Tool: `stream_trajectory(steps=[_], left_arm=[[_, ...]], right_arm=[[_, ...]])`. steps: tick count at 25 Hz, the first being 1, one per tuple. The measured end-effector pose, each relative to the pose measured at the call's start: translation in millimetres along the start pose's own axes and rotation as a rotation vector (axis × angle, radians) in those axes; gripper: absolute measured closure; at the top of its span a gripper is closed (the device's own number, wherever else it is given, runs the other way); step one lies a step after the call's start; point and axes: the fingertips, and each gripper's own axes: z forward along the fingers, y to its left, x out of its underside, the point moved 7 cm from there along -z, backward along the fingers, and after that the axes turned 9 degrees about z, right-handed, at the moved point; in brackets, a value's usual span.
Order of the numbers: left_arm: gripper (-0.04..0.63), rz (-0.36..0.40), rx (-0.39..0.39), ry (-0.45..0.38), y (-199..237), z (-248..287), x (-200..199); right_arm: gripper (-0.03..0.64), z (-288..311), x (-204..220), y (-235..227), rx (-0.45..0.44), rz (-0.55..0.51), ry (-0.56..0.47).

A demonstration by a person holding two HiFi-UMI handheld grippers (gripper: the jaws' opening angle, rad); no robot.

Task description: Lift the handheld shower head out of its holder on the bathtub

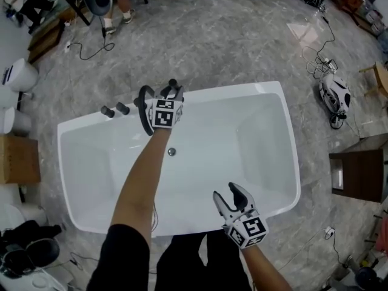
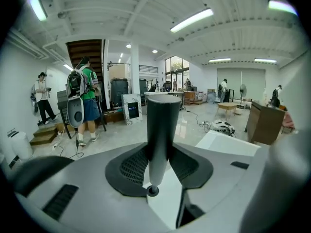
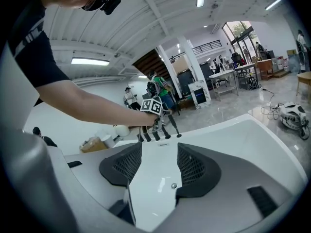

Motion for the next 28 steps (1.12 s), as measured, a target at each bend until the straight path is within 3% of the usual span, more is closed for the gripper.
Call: stream_trajectory(steps=[10,14,19,28], left_arm=[[0.468,-0.074,-0.077,-0.091,11.7,-85.7,-80.8],[0.468,-0.083,-0.107,-0.112,12.6,-122.9,-113.5],[0.468,-0.076,-0.153,-0.152,9.9,-167.4,-162.0],[0.468,-0.048,-0.127,-0.194,-0.3,-226.1,-194.1]], right_arm=[[0.397,-44.9,-40.6,19.8,-0.063,-0.070,-0.027],[0.397,-65.7,-58.2,16.3,-0.072,-0.080,-0.043],[0.399,-83.5,-84.3,16.9,-0.099,-0.168,-0.021],[0.399,-98.8,-122.7,30.0,-0.070,-0.191,-0.084]])
